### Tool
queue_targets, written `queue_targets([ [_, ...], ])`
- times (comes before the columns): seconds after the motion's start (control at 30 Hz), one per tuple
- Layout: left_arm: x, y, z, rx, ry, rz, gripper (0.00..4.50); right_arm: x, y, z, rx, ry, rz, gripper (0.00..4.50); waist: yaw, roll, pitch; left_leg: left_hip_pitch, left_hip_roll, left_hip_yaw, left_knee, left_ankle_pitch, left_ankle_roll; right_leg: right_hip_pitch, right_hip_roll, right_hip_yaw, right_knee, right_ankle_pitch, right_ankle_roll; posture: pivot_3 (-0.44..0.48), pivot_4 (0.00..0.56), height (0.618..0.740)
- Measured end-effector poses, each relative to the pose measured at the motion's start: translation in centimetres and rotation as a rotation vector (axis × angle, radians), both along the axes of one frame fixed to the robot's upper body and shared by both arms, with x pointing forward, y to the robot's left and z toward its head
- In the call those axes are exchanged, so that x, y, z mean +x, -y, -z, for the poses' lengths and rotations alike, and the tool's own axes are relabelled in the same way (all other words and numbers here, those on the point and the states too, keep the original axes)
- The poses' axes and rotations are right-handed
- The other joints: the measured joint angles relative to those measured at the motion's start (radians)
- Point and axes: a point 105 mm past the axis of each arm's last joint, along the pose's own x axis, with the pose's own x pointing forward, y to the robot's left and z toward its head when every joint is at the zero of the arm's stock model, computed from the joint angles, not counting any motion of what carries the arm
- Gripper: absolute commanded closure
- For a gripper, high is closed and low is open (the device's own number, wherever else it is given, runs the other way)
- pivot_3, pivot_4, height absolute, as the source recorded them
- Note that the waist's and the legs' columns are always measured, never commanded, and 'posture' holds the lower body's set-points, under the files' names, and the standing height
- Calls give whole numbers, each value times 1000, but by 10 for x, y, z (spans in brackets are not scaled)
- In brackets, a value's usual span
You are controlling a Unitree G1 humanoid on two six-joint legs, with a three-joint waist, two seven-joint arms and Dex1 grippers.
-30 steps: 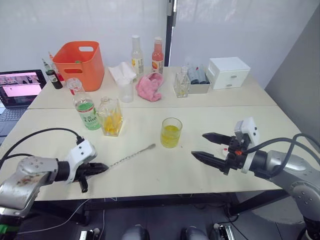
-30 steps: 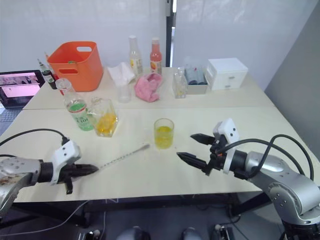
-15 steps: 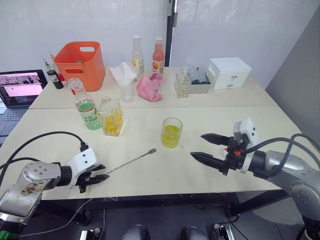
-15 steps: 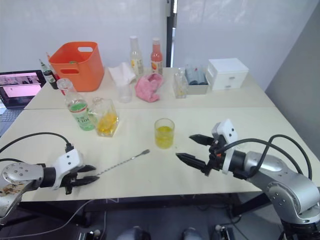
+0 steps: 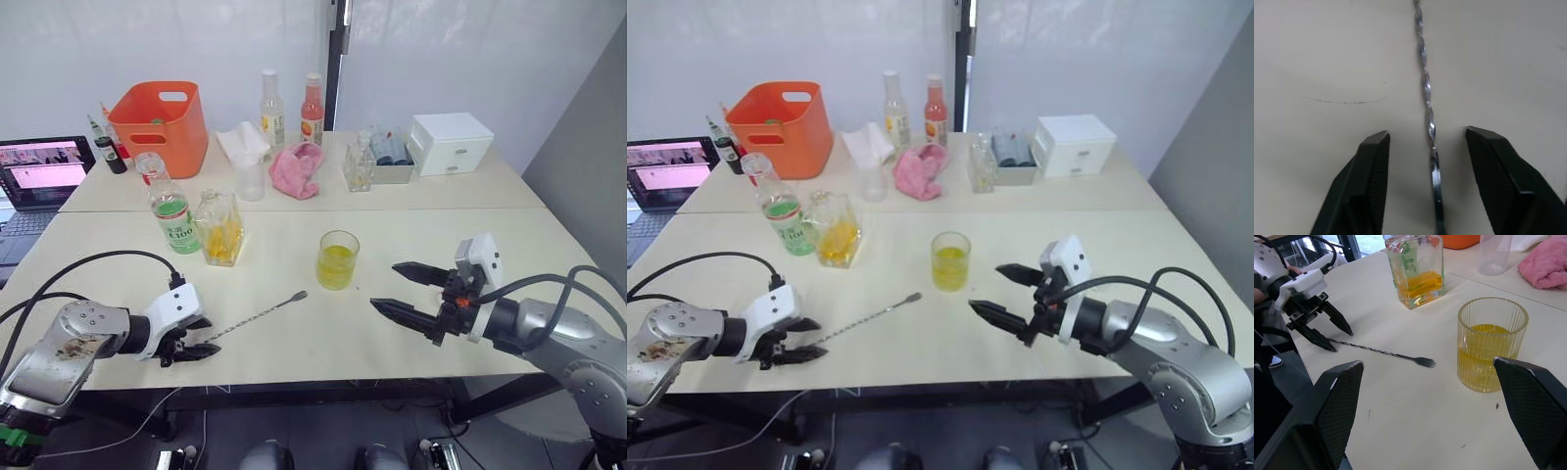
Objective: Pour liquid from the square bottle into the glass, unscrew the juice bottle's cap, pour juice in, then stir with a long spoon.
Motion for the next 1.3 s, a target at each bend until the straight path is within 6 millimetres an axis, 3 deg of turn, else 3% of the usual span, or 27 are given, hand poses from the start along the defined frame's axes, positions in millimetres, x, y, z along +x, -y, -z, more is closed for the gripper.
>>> queue_targets([
  [0.13, 4, 0, -1, -11, 13, -3, 4371, 0, 1, -1, 4, 2, 9, 0, 0, 0, 0, 0, 0, 0, 0, 0, 0, 0, 0, 0, 0, 0, 0, 0, 150, 740],
  [0.17, 5, 1, -1, -15, 18, -2, 4460, 0, 2, -1, 5, 3, 13, 0, 0, 0, 0, 0, 0, 0, 0, 0, 0, 0, 0, 0, 0, 0, 0, 0, 150, 740],
  [0.37, 6, 4, 0, -60, 15, 24, 4460, 1, 3, -1, 6, 3, 22, 0, 3, 0, 0, 0, 0, 0, 0, 0, 0, 0, 0, 0, 0, 0, 0, 0, 150, 740],
  [0.53, -6, 8, -1, -140, -73, 107, 4460, 0, 3, -1, 9, -2, 20, 0, -3, 0, 0, -1, 0, 0, 0, 0, 0, -1, 1, 0, 0, 0, 0, 0, 150, 740],
  [0.73, -15, -3, -28, -196, -101, 174, 4460, 0, 3, 0, 10, -4, 17, 0, -10, 0, 0, -1, 1, 0, 0, 0, 0, -1, 1, 0, -1, 0, 0, 0, 150, 740],
  [1.07, -15, 61, -73, -624, -89, 250, 4460, -2, -7, 4, 150, -100, 40, 0, -10, 0, 0, -1, 1, 0, 0, 1, -1, 0, 2, 0, 0, 0, 1, 0, 150, 740],
  [1.3, -18, 98, -94, -830, -96, 253, 4460, 2, -41, -25, 406, -122, -17, 0, -15, 0, 0, -1, 1, -1, 0, 2, -3, 0, 5, 2, 1, 0, 1, 0, 150, 740],
])
